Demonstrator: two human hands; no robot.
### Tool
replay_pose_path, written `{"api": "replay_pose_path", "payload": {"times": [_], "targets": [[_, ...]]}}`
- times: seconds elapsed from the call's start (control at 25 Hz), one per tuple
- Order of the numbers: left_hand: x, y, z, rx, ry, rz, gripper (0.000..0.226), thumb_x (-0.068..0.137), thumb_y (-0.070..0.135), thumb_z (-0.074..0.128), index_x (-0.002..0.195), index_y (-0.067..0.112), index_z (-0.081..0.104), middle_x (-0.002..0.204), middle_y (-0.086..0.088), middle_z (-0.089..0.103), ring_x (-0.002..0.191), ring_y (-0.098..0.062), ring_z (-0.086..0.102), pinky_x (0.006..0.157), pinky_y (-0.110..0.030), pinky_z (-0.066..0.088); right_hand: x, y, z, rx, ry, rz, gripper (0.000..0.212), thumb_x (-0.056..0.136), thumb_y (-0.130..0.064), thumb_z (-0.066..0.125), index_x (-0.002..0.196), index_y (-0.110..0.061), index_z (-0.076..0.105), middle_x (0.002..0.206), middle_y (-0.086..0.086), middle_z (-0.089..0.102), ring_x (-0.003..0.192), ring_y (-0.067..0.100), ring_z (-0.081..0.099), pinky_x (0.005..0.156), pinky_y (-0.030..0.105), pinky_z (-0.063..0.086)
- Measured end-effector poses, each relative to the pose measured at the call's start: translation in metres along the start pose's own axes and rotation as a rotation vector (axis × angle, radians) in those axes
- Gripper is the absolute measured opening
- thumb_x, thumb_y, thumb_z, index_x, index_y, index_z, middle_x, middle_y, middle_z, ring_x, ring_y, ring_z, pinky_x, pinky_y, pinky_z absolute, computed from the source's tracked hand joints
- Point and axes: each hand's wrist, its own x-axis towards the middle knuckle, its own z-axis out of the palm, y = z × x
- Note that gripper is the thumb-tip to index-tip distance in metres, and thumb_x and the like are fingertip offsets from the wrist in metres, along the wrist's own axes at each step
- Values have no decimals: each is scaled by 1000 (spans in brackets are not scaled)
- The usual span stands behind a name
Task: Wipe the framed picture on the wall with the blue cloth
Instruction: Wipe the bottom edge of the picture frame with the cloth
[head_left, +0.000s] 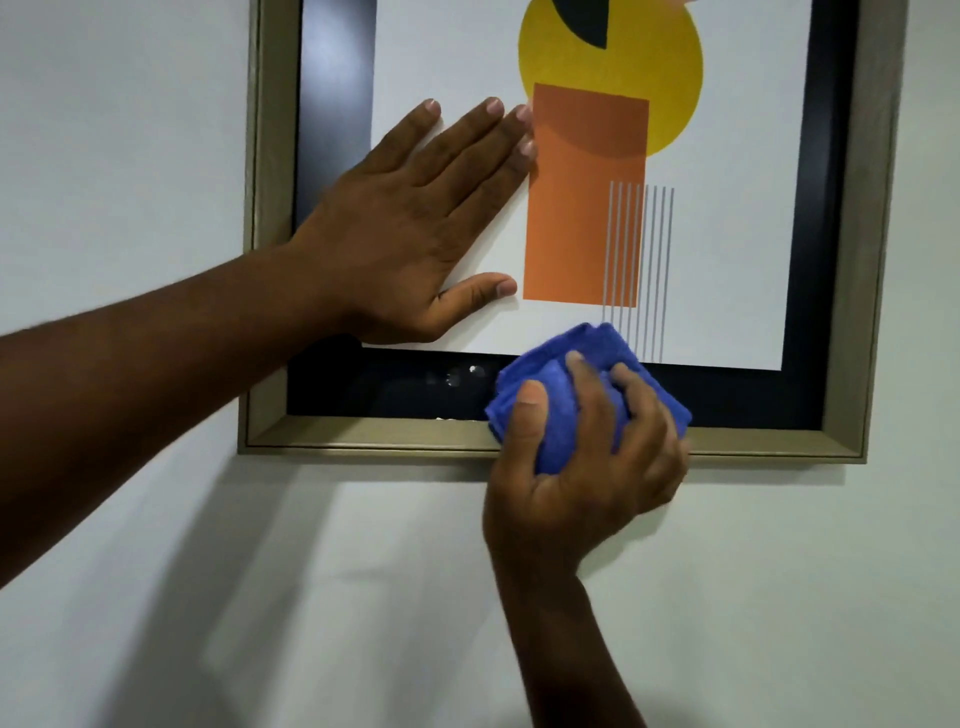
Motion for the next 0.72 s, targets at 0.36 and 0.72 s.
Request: {"api": "replay_pose_path", "payload": {"times": [0.36, 0.72], "targets": [[-5, -8, 0, -9, 5, 53, 86, 91, 65, 13, 153, 6, 2, 164, -15, 4, 152, -28, 2, 124, -49, 8, -25, -36, 4, 38, -124, -186, 25, 91, -43, 59, 105, -24, 68, 119, 9, 66, 120, 26, 53, 107, 57, 37], [4, -27, -4, -5, -11, 87, 87, 91, 66, 12, 153, 6, 2, 164, -15, 4, 152, -28, 2, 124, -48, 8, -37, -57, 13, 60, -133, -205, 23, 89, -46, 60, 102, -28, 68, 117, 8, 66, 121, 28, 54, 114, 55, 31]]}}
